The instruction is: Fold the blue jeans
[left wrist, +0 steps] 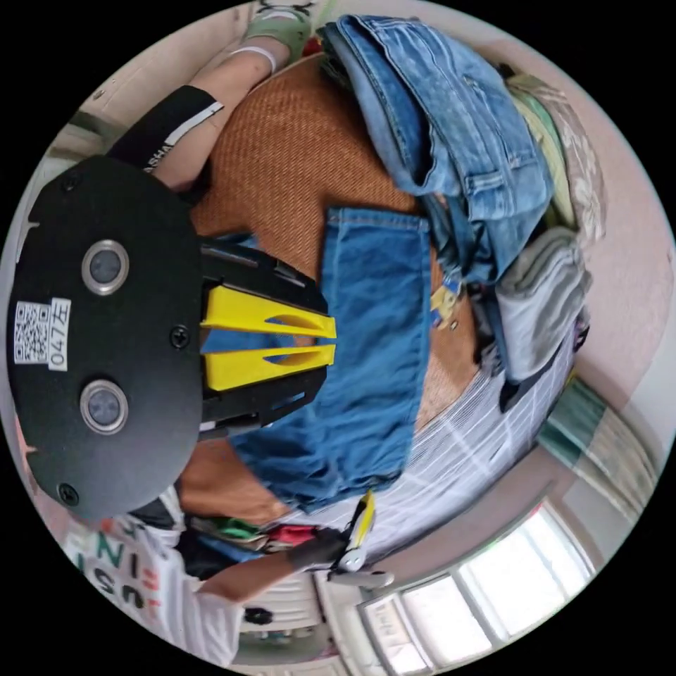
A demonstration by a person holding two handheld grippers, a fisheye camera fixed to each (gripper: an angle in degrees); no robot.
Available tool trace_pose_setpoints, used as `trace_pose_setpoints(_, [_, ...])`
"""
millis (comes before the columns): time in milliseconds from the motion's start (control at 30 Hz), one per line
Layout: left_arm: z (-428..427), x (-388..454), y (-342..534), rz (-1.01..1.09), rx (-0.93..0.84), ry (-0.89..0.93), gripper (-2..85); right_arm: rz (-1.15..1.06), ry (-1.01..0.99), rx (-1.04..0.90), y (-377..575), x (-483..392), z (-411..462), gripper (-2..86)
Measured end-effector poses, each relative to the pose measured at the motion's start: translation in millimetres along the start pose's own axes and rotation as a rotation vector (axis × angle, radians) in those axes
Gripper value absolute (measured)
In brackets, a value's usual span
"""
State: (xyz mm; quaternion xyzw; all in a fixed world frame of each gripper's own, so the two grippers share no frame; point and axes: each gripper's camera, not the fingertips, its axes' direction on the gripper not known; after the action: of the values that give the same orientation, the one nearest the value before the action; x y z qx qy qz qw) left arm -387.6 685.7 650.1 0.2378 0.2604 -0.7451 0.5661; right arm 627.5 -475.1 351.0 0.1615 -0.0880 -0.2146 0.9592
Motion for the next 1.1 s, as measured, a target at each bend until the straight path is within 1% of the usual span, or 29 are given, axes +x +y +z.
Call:
trace_pose_setpoints(67, [22.8, 24.1, -0.9, 0.094, -0.173, 0.002, 0.1, -0.094, -0.159, 0.018, 19.6, -22.4, -10.7, -0.9])
trace_pose_setpoints(133, [47.5, 41.3, -5.5, 0.154, -0.278, -0.013, 0.4, -0.165, -0.193, -0.007, 25.2, -42.4, -7.9, -0.9])
trace_pose_setpoints(200, [76.8, 55.0, -10.7, 0.186, -0.373, -0.028, 0.9, -0.237, -0.182, -0.032, 26.2, -60.4, -2.0, -0.9])
trace_pose_setpoints(233, [97.8, 63.5, -12.8, 0.204, -0.450, -0.028, 1.5, -0.282, -0.183, -0.060, 27.1, -70.0, 3.8, -0.9])
trace_pose_setpoints(267, [112.9, 72.4, -13.5, 0.222, -0.492, -0.030, 2.1, -0.326, -0.173, -0.120, 30.7, -78.9, 13.7, -0.9])
trace_pose_setpoints(300, [115.4, 76.9, -14.3, 0.227, -0.486, -0.033, 2.4, -0.342, -0.162, -0.165, 33.6, -82.6, 20.3, -0.9])
trace_pose_setpoints(333, [117.8, 85.2, -16.0, 0.243, -0.488, -0.024, 3.0, -0.367, -0.138, -0.249, 41.7, -89.0, 32.8, -0.9])
trace_pose_setpoints(367, [123.6, 92.6, -17.6, 0.265, -0.530, 0.011, 3.6, -0.392, -0.119, -0.310, 51.8, -94.4, 42.0, -1.0])
trace_pose_setpoints(400, [128.3, 96.2, -17.8, 0.279, -0.566, 0.036, 3.9, -0.399, -0.115, -0.322, 56.5, -96.4, 44.1, -1.0])
trace_pose_setpoints(467, [150.5, 111.2, -16.2, 0.345, -0.710, 0.088, 4.3, -0.416, -0.118, -0.310, 66.8, -99.5, 38.3, -1.1])
trace_pose_setpoints(500, [153.6, 114.8, -16.9, 0.358, -0.724, 0.091, 4.3, -0.424, -0.128, -0.328, 67.6, -99.7, 38.3, -1.1])
trace_pose_setpoints(533, [155.5, 122.0, -20.0, 0.384, -0.731, 0.091, 4.4, -0.443, -0.150, -0.365, 68.0, -99.3, 38.6, -1.0])
trace_pose_setpoints(600, [146.6, 129.5, -29.1, 0.396, -0.671, 0.111, 4.8, -0.470, -0.185, -0.425, 65.1, -96.1, 38.0, -0.9])
trace_pose_setpoints(633, [134.7, 129.1, -37.8, 0.367, -0.593, 0.152, 5.0, -0.473, -0.218, -0.451, 60.0, -92.3, 35.1, -0.8])
trace_pose_setpoints(667, [121.8, 124.8, -46.7, 0.325, -0.512, 0.178, 5.1, -0.465, -0.247, -0.428, 52.8, -88.6, 28.2, -0.7])
trace_pose_setpoints(700, [116.0, 122.0, -50.7, 0.305, -0.477, 0.175, 5.1, -0.459, -0.254, -0.392, 48.8, -87.0, 23.2, -0.7])
trace_pose_setpoints(733, [107.6, 116.0, -57.6, 0.270, -0.422, 0.145, 5.1, -0.439, -0.267, -0.307, 40.4, -84.2, 14.0, -0.7])
trace_pose_setpoints(767, [105.8, 110.4, -62.9, 0.240, -0.410, 0.108, 5.1, -0.416, -0.283, -0.242, 31.2, -82.6, 9.8, -0.8])
trace_pose_setpoints(900, [121.1, 97.6, -69.1, 0.178, -0.485, -0.018, 5.1, -0.397, -0.256, -0.176, 5.8, -94.0, 29.1, -0.9])
trace_pose_setpoints(1000, [120.0, 87.7, -69.0, 0.126, -0.466, -0.020, 3.6, -0.406, -0.168, -0.247, -8.5, -109.3, 68.8, -0.9])
trace_pose_setpoints(1033, [116.8, 84.9, -69.1, 0.117, -0.462, -0.016, 3.2, -0.406, -0.159, -0.229, -11.0, -108.1, 73.8, -0.8])
trace_pose_setpoints(1100, [111.2, 83.2, -69.9, 0.115, -0.451, -0.027, 3.1, -0.278, -0.152, -0.144, -12.8, -89.7, 67.5, -0.8])
